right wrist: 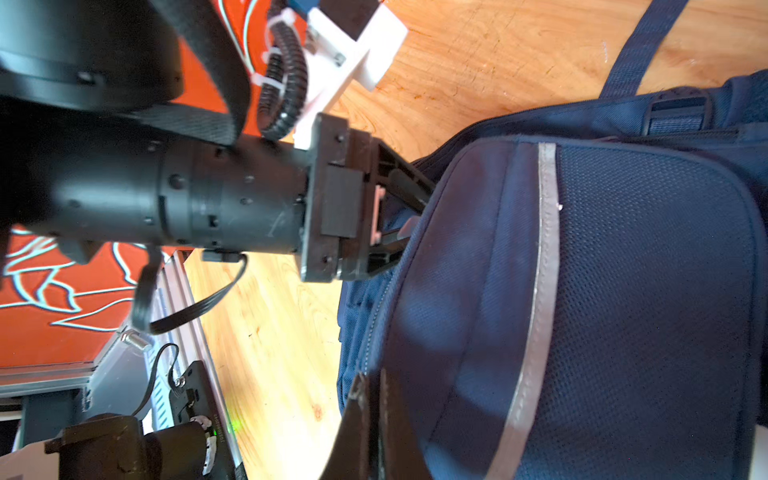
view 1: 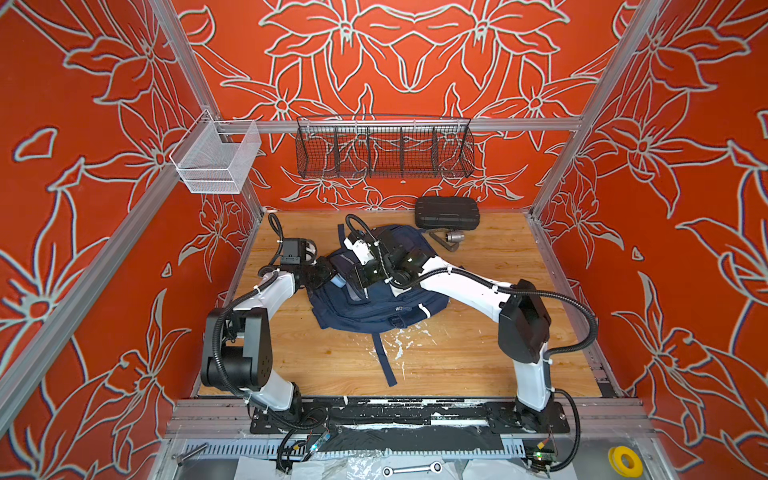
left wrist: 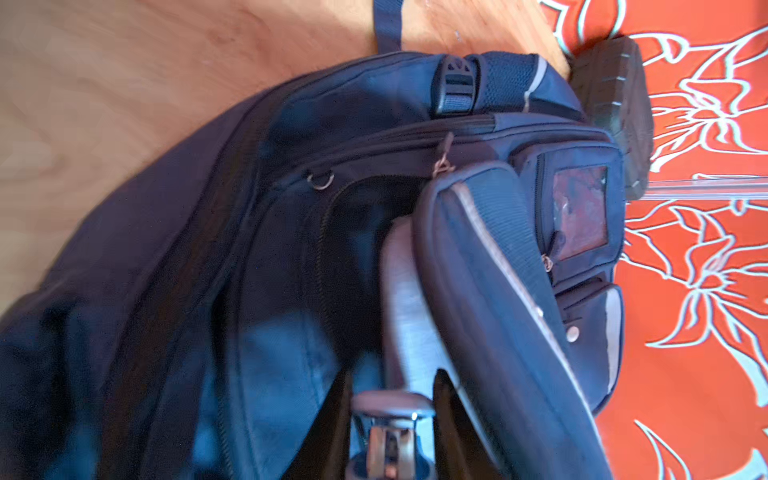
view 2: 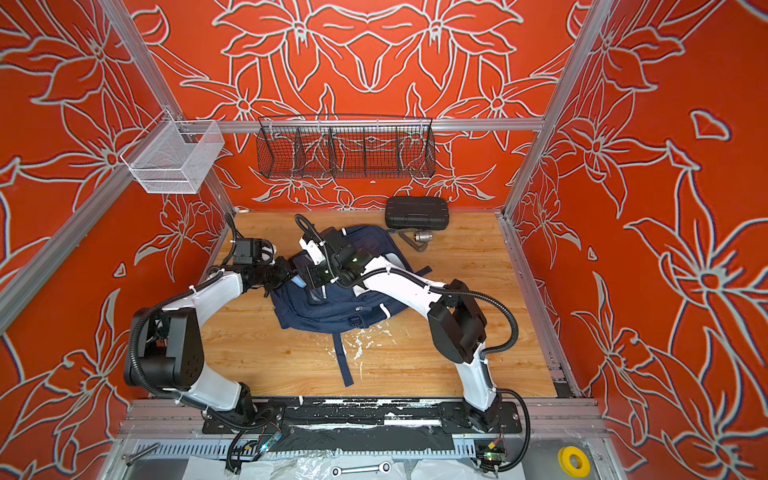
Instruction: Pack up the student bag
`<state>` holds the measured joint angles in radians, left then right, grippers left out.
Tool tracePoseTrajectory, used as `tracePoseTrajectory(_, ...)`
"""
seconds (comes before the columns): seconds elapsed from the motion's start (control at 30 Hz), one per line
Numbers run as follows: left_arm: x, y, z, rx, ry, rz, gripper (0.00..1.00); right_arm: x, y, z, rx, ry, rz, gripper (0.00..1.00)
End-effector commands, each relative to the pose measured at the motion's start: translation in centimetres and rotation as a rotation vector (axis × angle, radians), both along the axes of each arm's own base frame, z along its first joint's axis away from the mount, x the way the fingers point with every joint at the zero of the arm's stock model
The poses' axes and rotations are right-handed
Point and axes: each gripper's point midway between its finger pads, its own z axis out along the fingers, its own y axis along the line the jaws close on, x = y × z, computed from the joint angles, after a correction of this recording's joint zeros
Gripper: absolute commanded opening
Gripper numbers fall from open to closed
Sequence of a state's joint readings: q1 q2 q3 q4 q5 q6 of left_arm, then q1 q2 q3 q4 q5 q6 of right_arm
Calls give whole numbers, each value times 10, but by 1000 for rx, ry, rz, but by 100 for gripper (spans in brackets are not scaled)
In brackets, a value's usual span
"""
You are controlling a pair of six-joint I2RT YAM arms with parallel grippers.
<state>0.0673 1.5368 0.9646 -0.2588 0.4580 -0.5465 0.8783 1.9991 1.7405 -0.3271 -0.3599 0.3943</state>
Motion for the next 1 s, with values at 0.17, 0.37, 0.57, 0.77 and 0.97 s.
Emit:
tracePoseTrajectory(0.17,-4,4,11,-9,0,-42,21,-10,26,50,165,-35,81,0)
tracePoseTrajectory(0.37,-2,-3,-27,16,98,-62,20,-13,28,61,196,-54,101,0)
tracePoseTrajectory(0.57,10,-29,-30,-75,52,-118,20,-22,37,64,230,-42,155,0)
tracePoseTrajectory(0.77,36,-69,-6,-326,-111,-194,25,-34,40,57,268,-41,219,0)
tracePoseTrajectory(0.97,34,-56,-26,-214,-33,-179,69,-46,32,37,232,-35,270,0)
